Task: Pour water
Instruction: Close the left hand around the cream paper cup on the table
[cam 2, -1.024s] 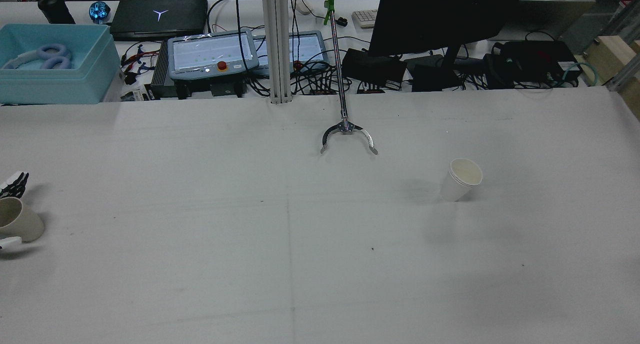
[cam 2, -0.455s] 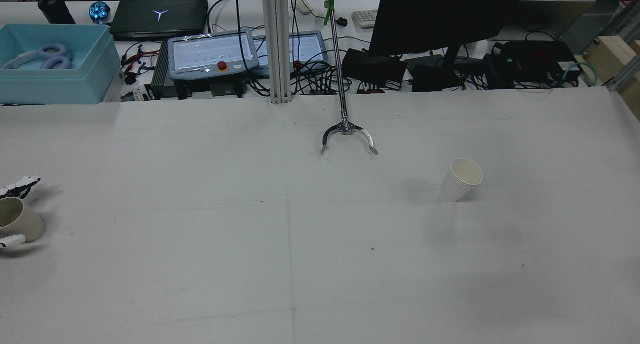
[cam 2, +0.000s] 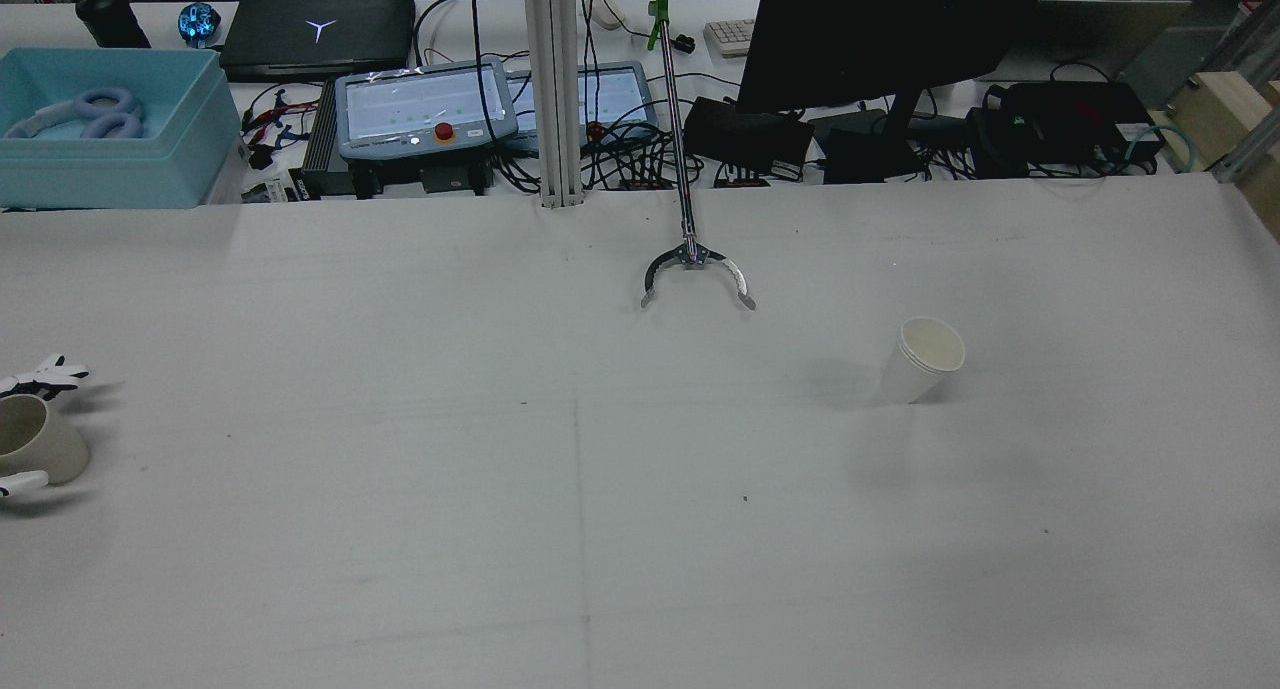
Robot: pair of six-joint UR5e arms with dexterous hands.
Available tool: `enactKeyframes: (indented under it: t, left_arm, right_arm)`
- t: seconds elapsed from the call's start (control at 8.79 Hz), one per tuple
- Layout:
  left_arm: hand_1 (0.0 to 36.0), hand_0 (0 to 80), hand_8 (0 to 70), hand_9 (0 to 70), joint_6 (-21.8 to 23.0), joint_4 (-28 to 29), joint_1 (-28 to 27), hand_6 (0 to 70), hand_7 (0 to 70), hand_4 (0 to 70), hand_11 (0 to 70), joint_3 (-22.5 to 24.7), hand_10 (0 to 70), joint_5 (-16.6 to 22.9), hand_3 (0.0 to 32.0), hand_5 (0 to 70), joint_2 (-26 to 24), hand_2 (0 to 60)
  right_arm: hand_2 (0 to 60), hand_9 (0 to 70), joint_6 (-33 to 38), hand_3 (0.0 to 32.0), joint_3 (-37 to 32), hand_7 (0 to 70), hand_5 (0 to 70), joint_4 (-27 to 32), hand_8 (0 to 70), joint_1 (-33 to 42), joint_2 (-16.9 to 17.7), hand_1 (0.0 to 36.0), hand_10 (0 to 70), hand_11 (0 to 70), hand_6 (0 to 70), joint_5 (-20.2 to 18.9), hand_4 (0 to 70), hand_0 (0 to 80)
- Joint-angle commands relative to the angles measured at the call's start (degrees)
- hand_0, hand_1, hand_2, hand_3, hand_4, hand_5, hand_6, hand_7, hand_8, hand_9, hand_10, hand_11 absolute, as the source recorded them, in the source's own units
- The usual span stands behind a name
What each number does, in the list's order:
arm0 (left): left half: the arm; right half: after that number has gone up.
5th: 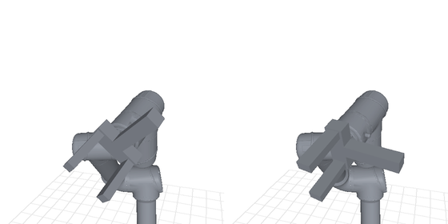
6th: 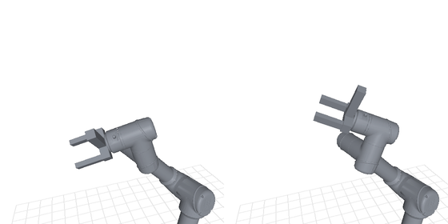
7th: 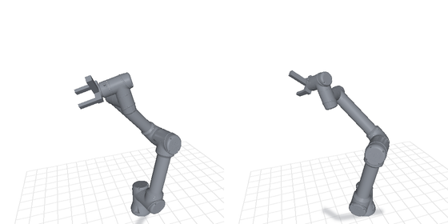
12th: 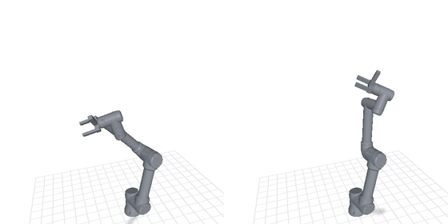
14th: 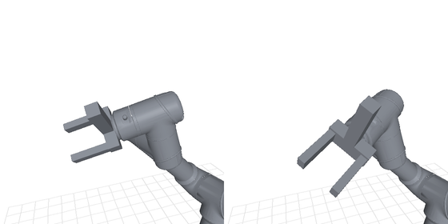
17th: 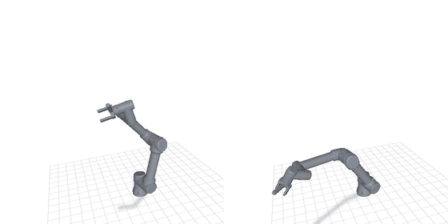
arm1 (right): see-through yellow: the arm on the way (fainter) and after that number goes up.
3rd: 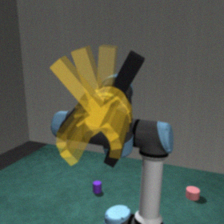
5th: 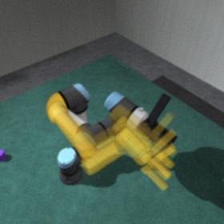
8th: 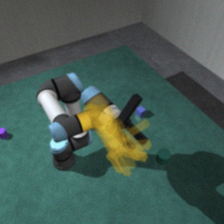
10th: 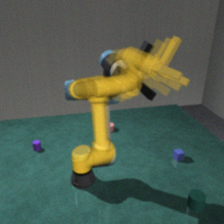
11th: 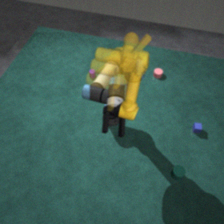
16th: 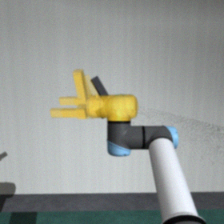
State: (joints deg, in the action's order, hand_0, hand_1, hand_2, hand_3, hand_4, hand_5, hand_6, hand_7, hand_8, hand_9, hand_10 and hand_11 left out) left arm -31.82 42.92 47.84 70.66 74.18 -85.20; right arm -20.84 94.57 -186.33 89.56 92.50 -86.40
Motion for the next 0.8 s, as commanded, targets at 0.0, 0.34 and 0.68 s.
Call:
enactKeyframes:
  t: [0.0,0.34,0.68]
  left_arm:
    - [18.1,46.9,1.0,5.3,0.09,-0.03,0.06,10.2,25.7,13.4,9.6,0.00,5.7,0.00,0.0,40.1,0.38,26.8]
    - [16.3,46.1,4.8,11.3,1.14,-1.17,0.06,13.0,29.9,16.0,12.3,0.00,7.7,0.00,0.0,49.0,0.38,27.2]
    - [14.3,45.3,15.4,26.0,1.14,-1.61,0.06,22.1,41.9,22.5,24.5,0.00,16.4,-0.09,0.0,52.3,0.21,31.3]
  right_arm:
    - [17.3,0.0,0.01,0.0,0.00,0.0,0.0,0.00,0.0,0.00,0.14,11.0,0.0,0.0,0.0,0.00,0.0,31.5]
    - [17.4,0.0,0.01,0.0,0.00,0.0,0.0,0.00,0.0,0.00,0.14,10.9,0.0,0.0,0.0,0.00,0.0,31.0]
    - [17.4,0.0,0.01,0.0,0.00,0.0,0.0,0.00,0.0,0.00,0.14,10.8,0.0,0.0,0.0,0.00,0.0,30.2]
